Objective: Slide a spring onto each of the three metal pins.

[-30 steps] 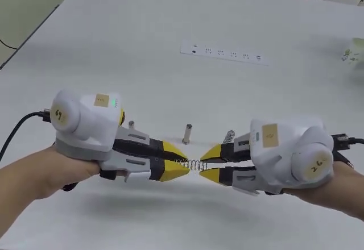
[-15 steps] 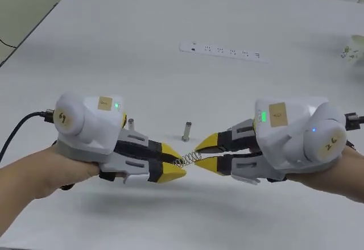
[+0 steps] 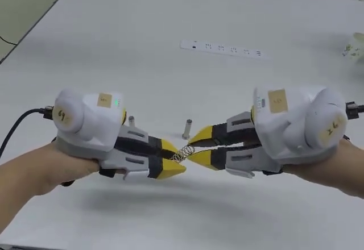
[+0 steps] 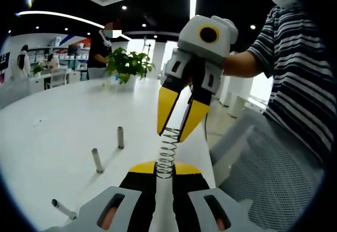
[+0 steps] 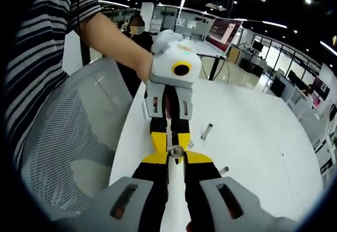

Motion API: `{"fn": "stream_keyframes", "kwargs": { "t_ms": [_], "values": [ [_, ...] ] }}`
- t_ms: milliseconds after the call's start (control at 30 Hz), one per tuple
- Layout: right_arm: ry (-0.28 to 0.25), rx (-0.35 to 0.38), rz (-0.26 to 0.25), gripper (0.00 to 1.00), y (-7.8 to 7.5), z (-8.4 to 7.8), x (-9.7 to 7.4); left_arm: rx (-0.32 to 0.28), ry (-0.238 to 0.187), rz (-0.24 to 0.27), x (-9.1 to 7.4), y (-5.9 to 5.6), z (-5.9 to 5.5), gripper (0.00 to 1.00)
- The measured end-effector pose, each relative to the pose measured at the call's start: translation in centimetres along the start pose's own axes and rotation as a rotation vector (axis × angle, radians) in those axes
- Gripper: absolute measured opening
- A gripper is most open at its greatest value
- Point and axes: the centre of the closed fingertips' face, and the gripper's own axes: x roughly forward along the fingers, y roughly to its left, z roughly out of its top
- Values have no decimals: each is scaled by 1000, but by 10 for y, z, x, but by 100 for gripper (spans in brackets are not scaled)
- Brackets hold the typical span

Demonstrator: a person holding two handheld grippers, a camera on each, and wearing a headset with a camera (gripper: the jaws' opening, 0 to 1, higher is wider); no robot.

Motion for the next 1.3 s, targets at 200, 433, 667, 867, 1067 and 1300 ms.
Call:
{"fn": "stream_keyframes", "kwargs": {
  "t_ms": [200,433,667,867,1067,1300],
  "values": [
    [-10,5,2,8,2,3,2,5,4,-1,1,0,0,2],
    [-24,21,-1,8,2,6,5,9,5,1,1,-1,0,2],
    [-47,41,-3,8,3,11,7,7,7,-6,3,-4,0,2],
    [-63,54,-11,8,4,14,9,8,6,-8,5,-5,1,2],
    [-74,49,-19,8,4,16,8,5,6,-3,5,-5,2,3],
    [-69,37,-20,8,3,17,7,-15,3,11,2,-2,3,4]
  ]
}}
